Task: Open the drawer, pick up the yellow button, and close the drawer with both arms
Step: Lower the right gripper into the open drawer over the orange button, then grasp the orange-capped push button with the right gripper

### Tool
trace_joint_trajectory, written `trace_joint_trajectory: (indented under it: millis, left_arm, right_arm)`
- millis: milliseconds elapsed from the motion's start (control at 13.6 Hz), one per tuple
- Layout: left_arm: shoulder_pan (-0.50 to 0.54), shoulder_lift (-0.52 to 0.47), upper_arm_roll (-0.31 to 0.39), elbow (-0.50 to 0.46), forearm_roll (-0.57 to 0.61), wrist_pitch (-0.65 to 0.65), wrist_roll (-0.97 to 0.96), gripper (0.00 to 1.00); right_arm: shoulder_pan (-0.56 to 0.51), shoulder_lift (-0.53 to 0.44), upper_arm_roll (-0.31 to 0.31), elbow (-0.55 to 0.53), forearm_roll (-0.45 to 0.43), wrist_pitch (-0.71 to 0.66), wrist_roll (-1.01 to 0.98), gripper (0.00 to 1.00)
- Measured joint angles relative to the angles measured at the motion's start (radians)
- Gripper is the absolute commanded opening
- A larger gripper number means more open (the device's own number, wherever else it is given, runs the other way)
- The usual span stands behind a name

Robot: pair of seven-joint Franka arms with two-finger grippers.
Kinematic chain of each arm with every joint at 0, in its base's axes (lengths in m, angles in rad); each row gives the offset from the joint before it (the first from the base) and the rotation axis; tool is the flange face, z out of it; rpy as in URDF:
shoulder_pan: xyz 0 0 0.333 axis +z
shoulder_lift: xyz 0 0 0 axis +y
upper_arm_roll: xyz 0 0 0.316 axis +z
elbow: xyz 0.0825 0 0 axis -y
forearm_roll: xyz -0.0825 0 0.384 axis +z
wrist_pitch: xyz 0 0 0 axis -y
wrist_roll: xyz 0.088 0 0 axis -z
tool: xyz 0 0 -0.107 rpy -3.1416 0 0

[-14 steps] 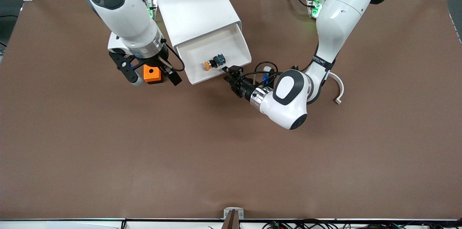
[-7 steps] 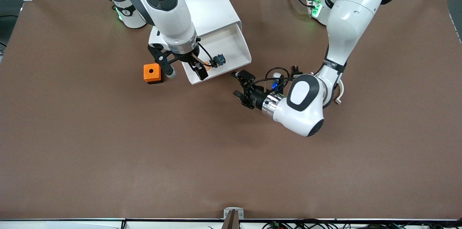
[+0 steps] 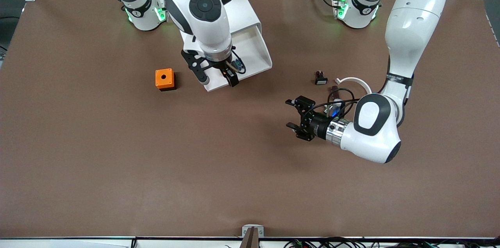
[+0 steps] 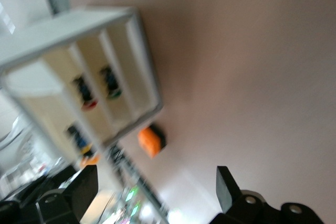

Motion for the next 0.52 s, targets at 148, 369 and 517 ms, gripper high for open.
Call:
trace_joint_trajectory:
  millis: [148, 369, 517]
  left_arm:
    - [-0.003, -0.003, -0.002, 0.008, 0.067, 0.002, 0.022, 0.99]
    - [-0.002, -0.012, 0.007, 0.008, 0.196, 0.001, 0.072, 0.99]
    - [-0.007, -0.013, -0.005, 0.009, 0.329, 0.001, 0.131, 0.99]
  right_arm:
    - [0.022, 0.022, 0.0, 0.0, 0.0, 0.015, 0.024, 0.99]
    - [0.039, 0.032, 0.0, 0.0, 0.0, 0.015, 0.039, 0.95]
    - [0.04, 0.032, 0.0, 0.0, 0.0, 0.013, 0.039, 0.93]
